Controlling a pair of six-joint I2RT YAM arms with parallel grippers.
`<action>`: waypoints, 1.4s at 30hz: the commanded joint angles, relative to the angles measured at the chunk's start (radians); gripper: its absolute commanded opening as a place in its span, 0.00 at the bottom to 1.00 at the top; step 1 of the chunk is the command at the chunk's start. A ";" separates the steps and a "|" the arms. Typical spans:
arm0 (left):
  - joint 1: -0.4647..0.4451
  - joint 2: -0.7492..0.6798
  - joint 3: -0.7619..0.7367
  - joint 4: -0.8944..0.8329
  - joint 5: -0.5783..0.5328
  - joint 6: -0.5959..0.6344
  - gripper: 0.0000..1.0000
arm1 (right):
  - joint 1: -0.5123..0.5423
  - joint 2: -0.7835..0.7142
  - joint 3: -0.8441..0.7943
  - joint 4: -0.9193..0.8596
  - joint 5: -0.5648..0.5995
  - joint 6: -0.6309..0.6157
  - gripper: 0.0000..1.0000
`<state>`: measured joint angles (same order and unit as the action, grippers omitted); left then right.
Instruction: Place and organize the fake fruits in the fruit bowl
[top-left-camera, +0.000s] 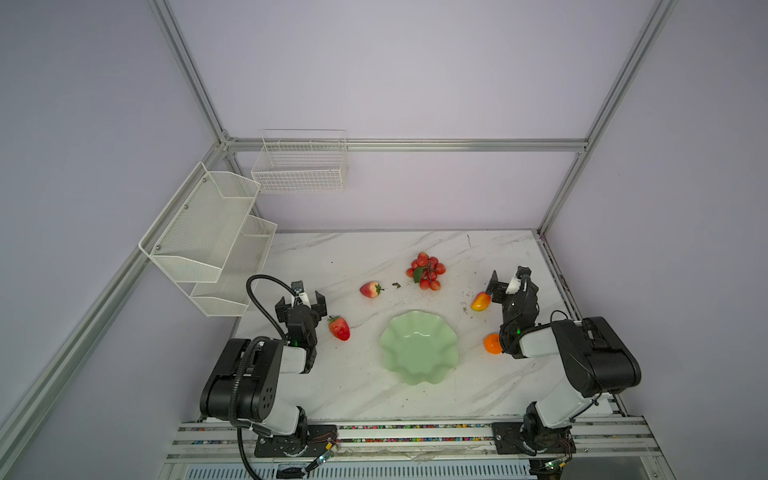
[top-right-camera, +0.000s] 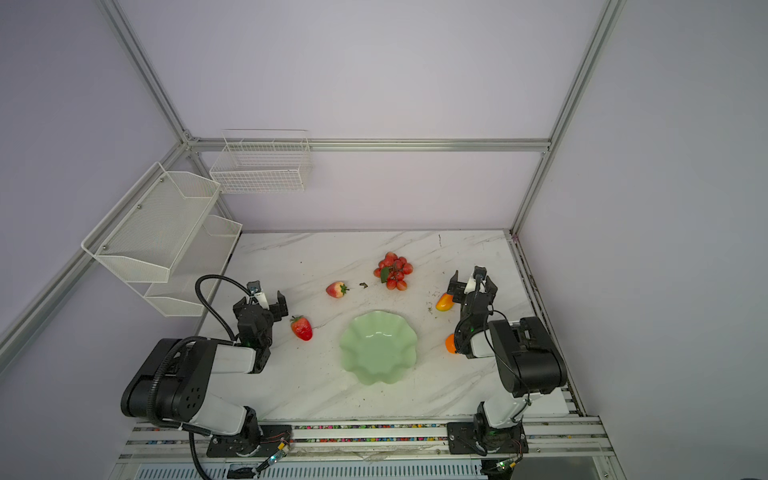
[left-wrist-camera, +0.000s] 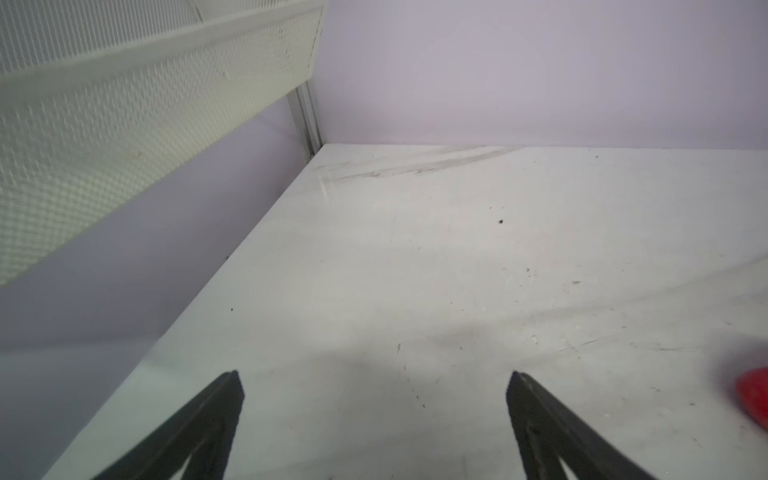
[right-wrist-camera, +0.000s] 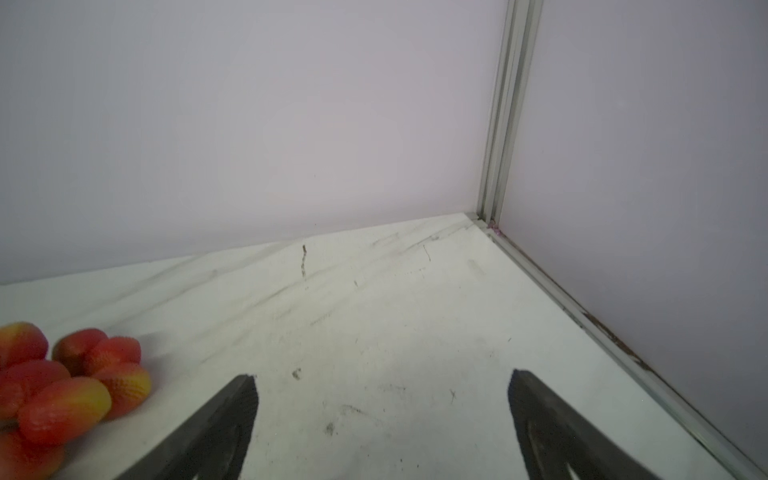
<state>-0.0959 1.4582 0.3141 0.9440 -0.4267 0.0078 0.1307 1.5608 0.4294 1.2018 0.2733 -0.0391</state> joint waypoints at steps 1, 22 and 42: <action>-0.059 -0.204 0.033 -0.096 -0.096 0.063 1.00 | 0.005 -0.134 0.080 -0.200 -0.022 0.015 0.97; -0.266 -0.426 0.501 -1.026 1.047 0.124 1.00 | 0.215 0.266 0.714 -0.837 -0.651 0.062 0.67; -0.266 -0.412 0.504 -1.018 1.027 0.099 1.00 | 0.249 0.421 0.807 -0.837 -0.651 0.073 0.28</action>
<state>-0.3668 1.0489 0.8402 -0.1131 0.5808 0.0982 0.3698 1.9747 1.2144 0.3592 -0.3645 0.0380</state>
